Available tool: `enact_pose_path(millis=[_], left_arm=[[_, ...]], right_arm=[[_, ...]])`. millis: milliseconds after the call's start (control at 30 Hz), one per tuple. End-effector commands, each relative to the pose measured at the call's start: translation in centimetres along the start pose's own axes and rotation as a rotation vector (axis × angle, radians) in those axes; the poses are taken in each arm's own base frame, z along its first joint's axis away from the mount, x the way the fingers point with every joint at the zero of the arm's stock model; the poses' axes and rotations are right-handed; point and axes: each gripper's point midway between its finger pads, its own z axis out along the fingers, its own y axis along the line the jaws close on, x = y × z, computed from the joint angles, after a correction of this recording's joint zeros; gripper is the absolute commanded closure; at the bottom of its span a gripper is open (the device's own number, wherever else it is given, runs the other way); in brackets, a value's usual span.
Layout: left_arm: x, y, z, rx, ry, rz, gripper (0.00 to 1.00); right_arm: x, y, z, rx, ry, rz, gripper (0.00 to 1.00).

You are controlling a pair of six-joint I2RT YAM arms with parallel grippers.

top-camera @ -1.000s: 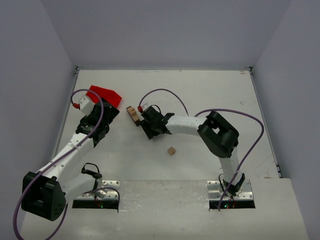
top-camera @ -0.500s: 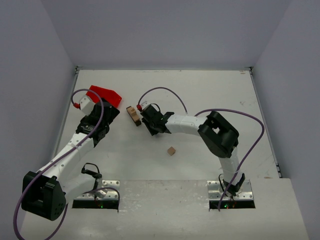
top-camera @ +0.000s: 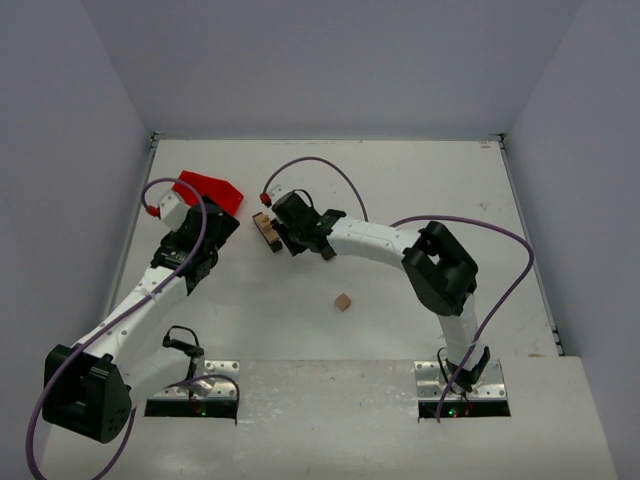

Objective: Build the wood block tower

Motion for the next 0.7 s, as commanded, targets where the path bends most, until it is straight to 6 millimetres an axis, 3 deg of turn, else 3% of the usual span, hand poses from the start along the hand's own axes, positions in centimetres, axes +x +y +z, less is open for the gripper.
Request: enact_pose_path(millis=[0, 67, 667], left_arm=[[-1.6, -1.1, -0.4, 0.038, -0.043, -0.030, 0.00], [-1.6, -1.1, -0.4, 0.039, -0.043, -0.030, 0.00], [-1.8, -0.9, -0.3, 0.026, -0.053, -0.031, 0.00]], right_arm=[[-6.6, 0.8, -2.6, -0.060, -0.135, 0.000, 0.83], [-8.1, 1.1, -2.7, -0.071, -0.151, 0.022, 0.83], [-11.8, 2.1, 0.0, -0.022, -0.148, 0.046, 0.82]])
